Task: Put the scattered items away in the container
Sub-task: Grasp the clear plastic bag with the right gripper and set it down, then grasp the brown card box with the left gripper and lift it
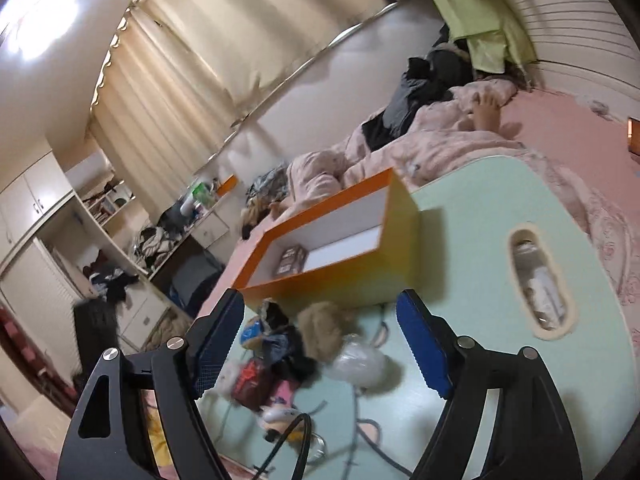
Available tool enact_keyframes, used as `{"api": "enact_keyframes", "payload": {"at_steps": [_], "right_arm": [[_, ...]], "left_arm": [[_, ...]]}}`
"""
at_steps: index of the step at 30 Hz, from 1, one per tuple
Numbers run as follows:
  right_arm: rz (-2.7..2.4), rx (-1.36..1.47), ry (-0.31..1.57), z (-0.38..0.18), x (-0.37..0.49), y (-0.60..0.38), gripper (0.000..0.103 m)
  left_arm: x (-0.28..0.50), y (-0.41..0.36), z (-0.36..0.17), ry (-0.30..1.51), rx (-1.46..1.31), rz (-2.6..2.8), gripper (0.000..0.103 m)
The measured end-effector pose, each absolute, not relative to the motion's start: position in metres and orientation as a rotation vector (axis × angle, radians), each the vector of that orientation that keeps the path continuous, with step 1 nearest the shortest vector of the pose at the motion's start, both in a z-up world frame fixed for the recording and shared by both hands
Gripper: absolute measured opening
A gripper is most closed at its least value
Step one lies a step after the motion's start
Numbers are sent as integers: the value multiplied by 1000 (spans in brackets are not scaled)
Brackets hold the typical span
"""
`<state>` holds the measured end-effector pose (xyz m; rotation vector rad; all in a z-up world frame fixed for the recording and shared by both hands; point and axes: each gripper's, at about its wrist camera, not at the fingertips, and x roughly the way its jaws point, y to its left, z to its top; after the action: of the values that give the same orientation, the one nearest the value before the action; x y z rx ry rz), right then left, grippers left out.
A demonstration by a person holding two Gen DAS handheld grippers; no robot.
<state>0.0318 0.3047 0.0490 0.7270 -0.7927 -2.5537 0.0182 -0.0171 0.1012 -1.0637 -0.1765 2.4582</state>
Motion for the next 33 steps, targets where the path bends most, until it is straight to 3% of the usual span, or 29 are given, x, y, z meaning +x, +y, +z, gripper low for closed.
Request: {"api": "enact_keyframes", "payload": {"at_steps": [3,6,13,17,25,27,33], "right_arm": [[-2615,722,-750,37,37,304,79],[-2646,782,-724,24,30,305,79],[-2701,884,-513,9,26,288,79],[-2638,893,-555,-5,25,290,79],[-2634,863,-574,-4,30,292,79],[-2631,857,-578,-4,30,293,79],[-2622,840,-592,-5,30,295,79]], "left_arm": [[-13,1,118,-120,-1107,2410,80],[-61,20,115,-60,-1321,2385,77],[-136,35,89,22,-1627,2355,46],[-152,38,77,27,-1688,2371,40],[-177,68,55,295,-1711,2551,40],[-181,78,50,346,-1705,2541,45],[-172,89,64,130,-1649,2318,47]]}}
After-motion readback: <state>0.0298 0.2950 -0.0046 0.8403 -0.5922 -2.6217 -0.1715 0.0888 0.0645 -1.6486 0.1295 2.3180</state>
